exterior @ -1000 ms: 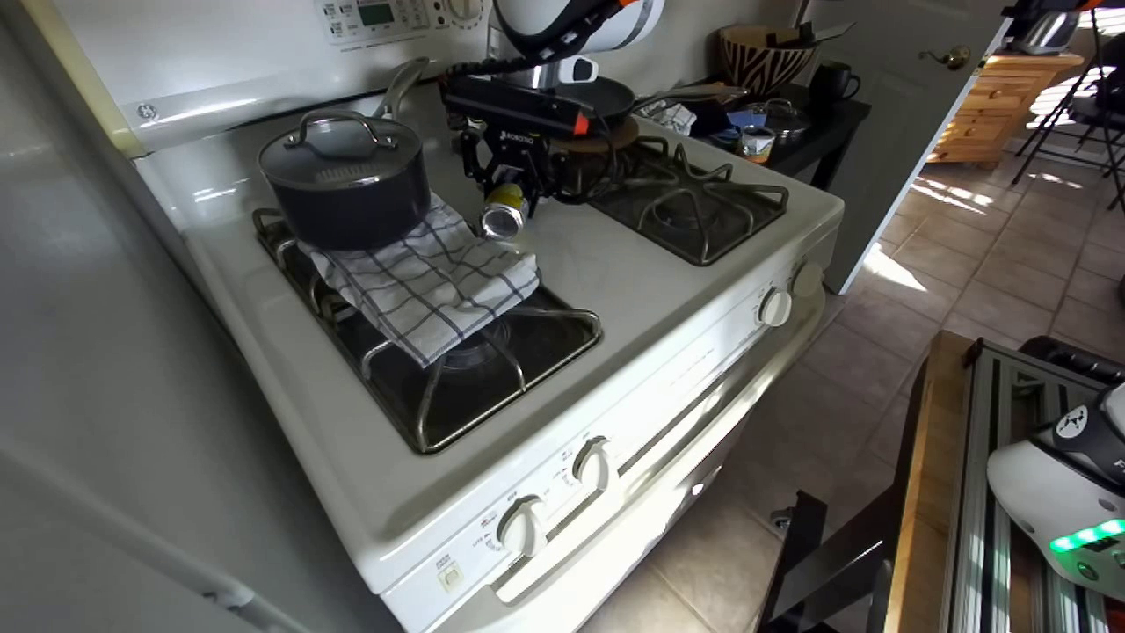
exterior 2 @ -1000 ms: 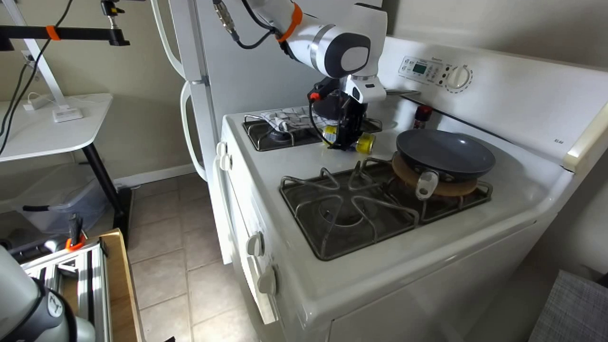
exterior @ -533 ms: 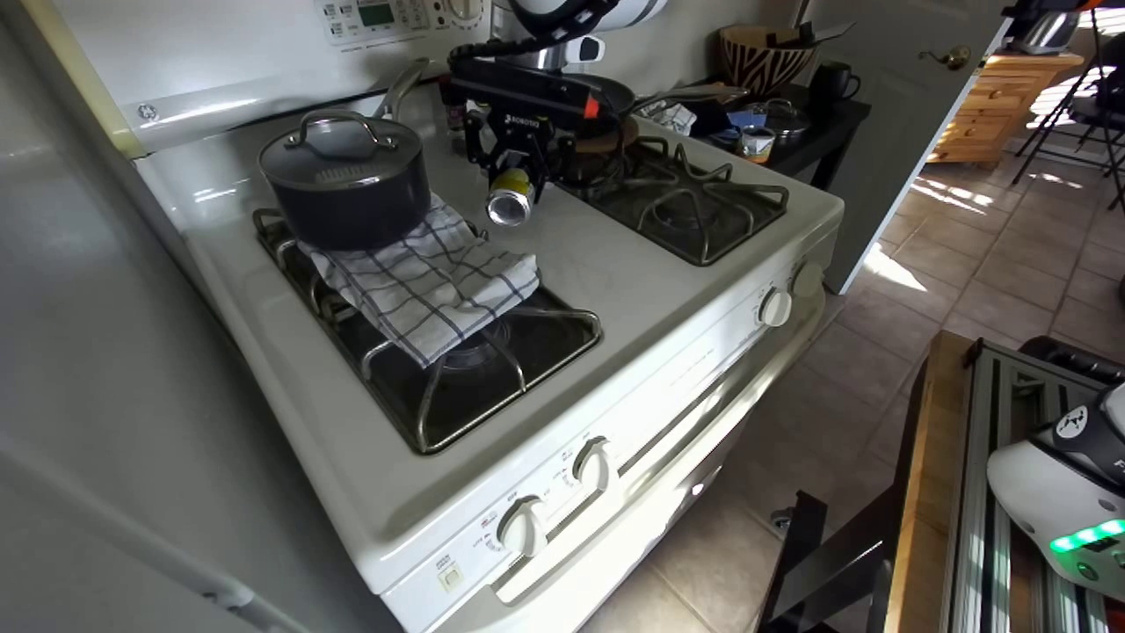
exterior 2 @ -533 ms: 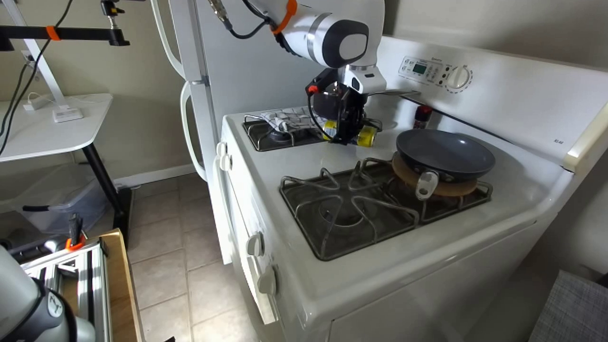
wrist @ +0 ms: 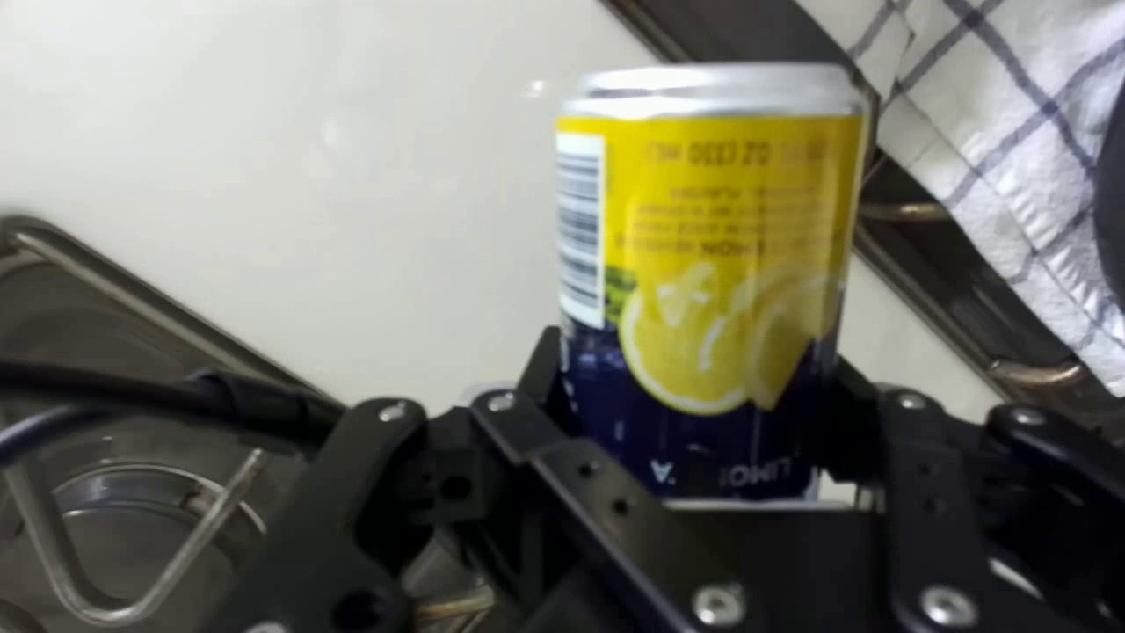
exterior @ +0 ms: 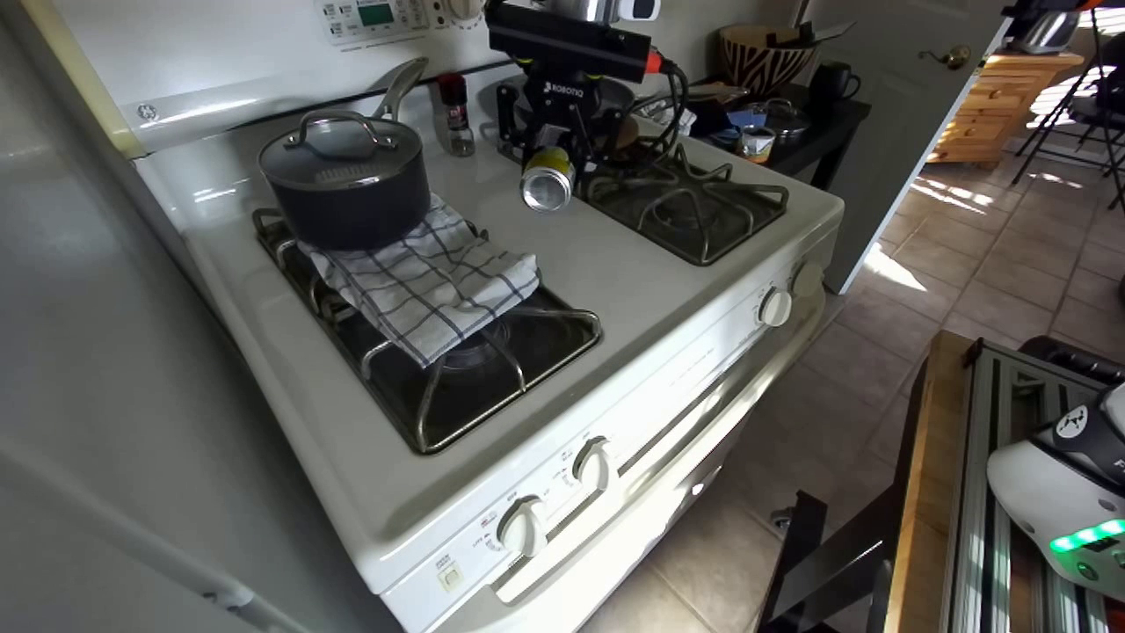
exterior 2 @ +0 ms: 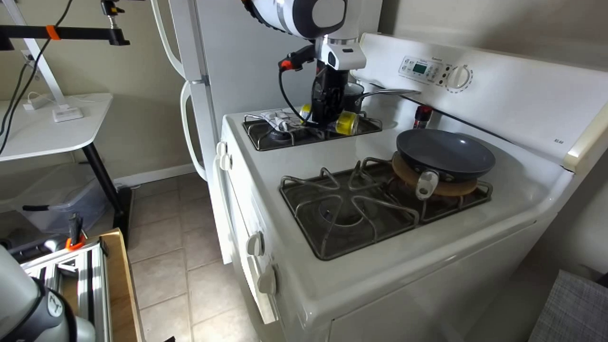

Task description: Pick up the yellow can from the stove top and place it on the tea towel

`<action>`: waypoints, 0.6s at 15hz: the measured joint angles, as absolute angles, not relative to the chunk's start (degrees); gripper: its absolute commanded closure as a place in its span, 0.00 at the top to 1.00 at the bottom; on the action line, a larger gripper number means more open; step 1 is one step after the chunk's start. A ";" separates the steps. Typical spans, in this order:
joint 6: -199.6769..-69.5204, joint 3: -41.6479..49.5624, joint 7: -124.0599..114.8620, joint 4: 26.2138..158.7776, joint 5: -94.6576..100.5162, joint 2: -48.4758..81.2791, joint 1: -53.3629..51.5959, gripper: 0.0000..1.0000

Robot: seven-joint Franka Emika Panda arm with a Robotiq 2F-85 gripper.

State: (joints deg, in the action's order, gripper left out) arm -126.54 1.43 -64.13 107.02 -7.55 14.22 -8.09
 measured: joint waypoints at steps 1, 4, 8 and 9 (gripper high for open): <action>-126.59 1.04 -64.16 108.89 -8.49 12.36 -8.09 0.60; -126.53 0.65 -63.83 109.77 -8.48 11.49 -7.99 0.60; -126.56 0.64 -63.69 109.50 -8.47 12.67 -7.64 0.35; -126.55 0.63 -64.16 109.50 -8.41 12.82 -7.66 0.35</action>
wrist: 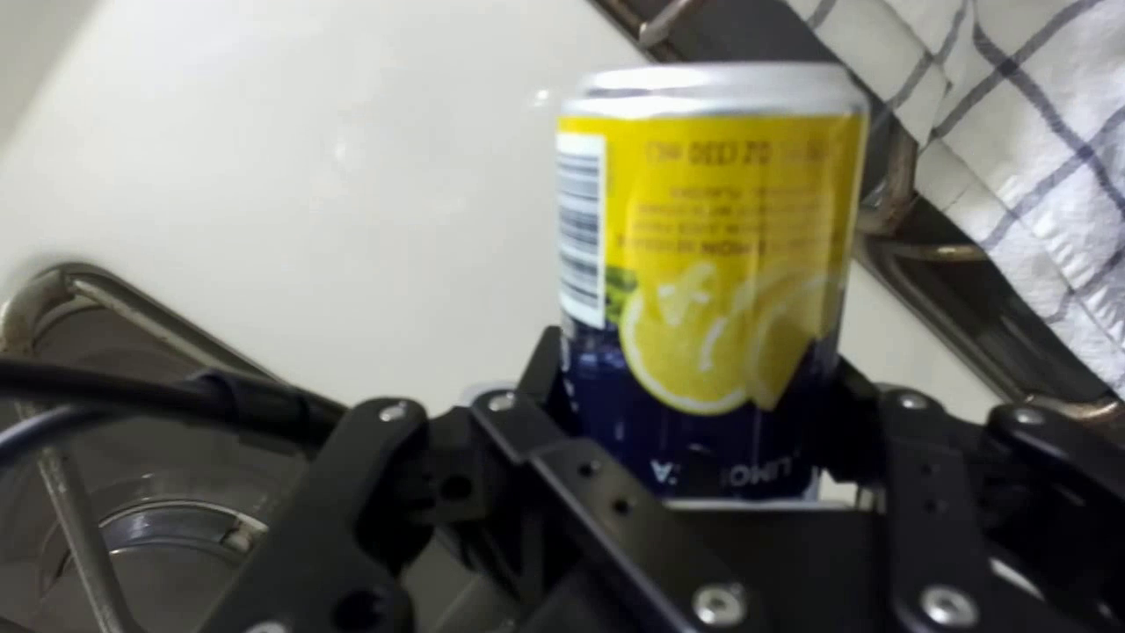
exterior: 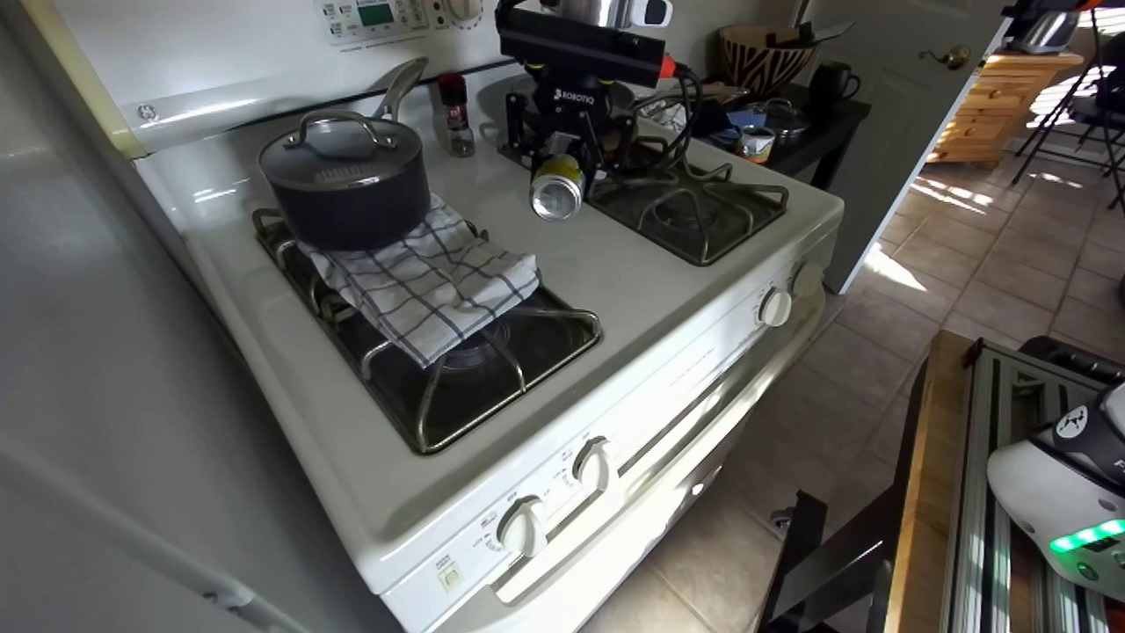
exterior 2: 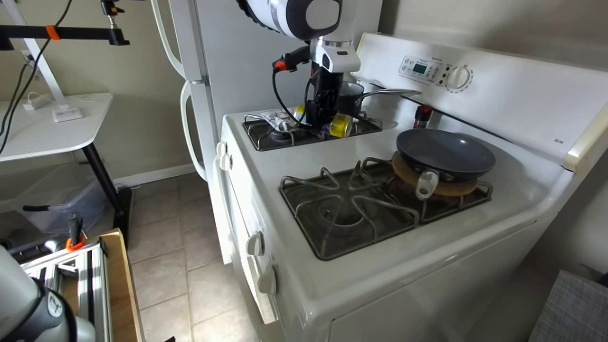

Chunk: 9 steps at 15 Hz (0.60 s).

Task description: Pick up the yellow can from the stove top and place it on the tea towel

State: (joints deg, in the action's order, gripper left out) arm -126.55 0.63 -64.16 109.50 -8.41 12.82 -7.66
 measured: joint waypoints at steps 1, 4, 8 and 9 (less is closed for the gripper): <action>-126.55 0.58 -64.99 109.49 -8.41 12.93 -7.80 0.35; -126.54 -0.19 -68.50 109.47 -8.61 12.96 -8.87 0.35; -128.28 -2.43 -80.21 109.48 -9.09 12.56 -11.26 0.35; -129.04 -3.02 -83.85 109.48 -9.07 12.36 -11.93 0.35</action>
